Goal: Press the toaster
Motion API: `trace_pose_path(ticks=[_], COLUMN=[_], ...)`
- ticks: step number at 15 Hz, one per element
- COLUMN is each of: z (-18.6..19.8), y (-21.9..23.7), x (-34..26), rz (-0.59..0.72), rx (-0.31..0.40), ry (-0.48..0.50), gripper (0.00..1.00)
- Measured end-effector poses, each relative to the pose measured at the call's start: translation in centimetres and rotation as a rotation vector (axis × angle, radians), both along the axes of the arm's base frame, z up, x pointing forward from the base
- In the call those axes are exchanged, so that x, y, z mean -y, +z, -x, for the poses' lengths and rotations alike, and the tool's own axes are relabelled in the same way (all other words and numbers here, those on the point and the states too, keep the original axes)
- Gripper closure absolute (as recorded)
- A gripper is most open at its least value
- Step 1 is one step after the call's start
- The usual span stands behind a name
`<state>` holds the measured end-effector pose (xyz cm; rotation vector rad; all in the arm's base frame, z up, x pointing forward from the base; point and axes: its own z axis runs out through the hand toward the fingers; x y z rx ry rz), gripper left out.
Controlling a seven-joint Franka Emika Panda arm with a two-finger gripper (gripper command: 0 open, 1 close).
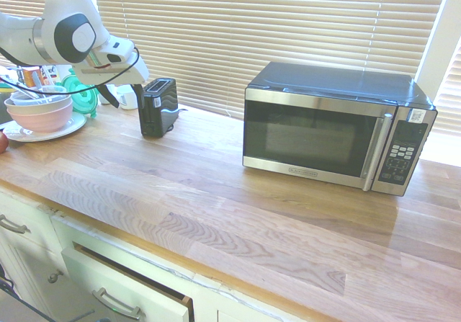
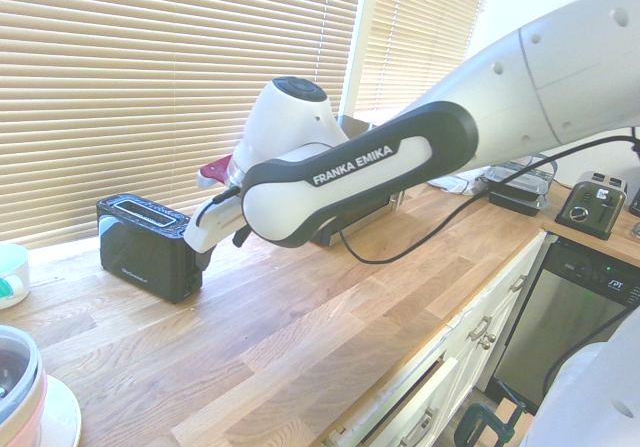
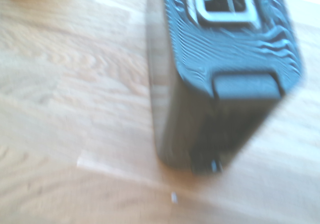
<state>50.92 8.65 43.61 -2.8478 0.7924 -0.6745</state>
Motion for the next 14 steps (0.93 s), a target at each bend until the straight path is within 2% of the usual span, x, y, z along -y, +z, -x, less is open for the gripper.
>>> trace_pose_path(ticks=[4, 5, 14], z=[-3.0, -3.2, -4.3], y=[0.6, 1.2, 2.5], x=[-1.0, -1.4, -0.8], rz=[0.004, 0.000, -0.026], rx=[0.034, 0.046, 0.076], ry=[-0.002, -0.002, -0.034], gripper=[0.00, 1.00, 1.00])
